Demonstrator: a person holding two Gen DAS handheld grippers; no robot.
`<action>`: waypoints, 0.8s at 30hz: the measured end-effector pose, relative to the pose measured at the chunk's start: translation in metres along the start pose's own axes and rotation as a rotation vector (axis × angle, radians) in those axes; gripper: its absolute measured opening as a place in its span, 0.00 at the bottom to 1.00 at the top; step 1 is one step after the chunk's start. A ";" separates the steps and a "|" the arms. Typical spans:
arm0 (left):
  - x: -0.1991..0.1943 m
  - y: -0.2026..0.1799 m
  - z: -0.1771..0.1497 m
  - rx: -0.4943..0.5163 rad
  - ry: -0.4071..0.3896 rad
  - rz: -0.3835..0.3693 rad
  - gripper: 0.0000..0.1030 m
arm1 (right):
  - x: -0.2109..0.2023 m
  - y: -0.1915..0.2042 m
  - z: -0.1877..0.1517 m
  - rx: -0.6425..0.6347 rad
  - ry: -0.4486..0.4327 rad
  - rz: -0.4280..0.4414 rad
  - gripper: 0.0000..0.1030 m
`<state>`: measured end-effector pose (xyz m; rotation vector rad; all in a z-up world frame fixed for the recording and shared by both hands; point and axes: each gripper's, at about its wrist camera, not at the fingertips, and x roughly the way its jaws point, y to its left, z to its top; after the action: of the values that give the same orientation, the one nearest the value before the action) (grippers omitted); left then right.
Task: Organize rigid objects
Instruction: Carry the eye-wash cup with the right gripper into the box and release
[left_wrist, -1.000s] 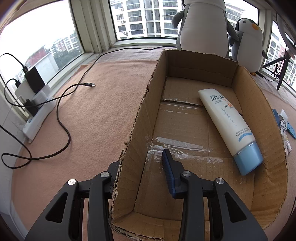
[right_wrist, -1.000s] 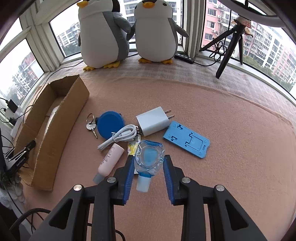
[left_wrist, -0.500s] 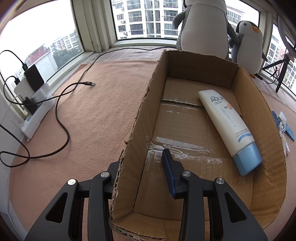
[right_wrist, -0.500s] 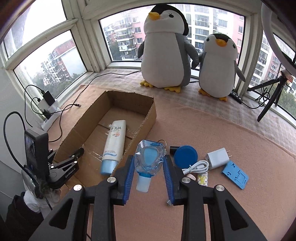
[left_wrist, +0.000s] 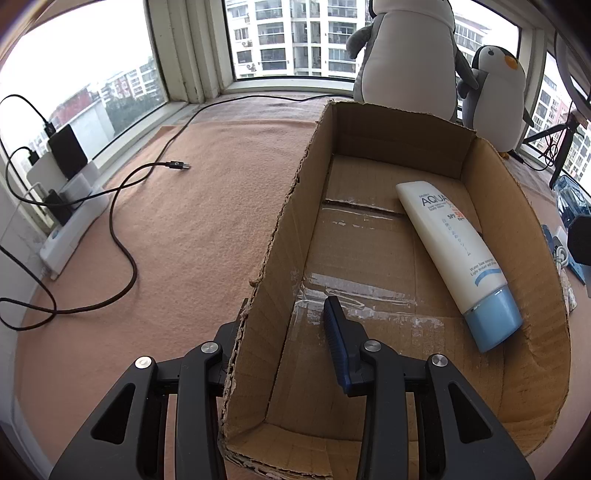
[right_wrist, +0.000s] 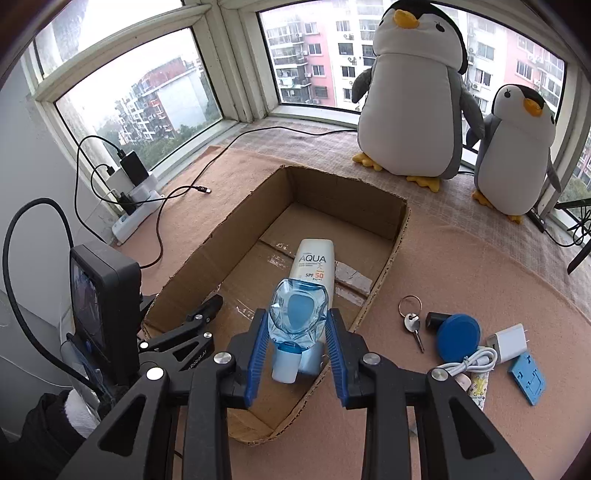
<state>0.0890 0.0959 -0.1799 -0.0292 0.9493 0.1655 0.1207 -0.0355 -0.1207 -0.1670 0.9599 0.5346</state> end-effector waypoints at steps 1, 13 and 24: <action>0.000 0.000 0.000 0.001 0.000 0.000 0.35 | 0.003 0.003 -0.001 -0.006 0.006 0.003 0.27; 0.000 0.001 0.000 0.001 0.000 -0.001 0.35 | 0.019 0.016 -0.011 -0.026 0.044 0.023 0.27; 0.000 0.001 0.000 0.002 0.000 0.000 0.35 | 0.023 0.021 -0.015 -0.038 0.051 0.042 0.40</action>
<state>0.0886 0.0969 -0.1800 -0.0277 0.9491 0.1648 0.1093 -0.0144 -0.1461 -0.1963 1.0046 0.5895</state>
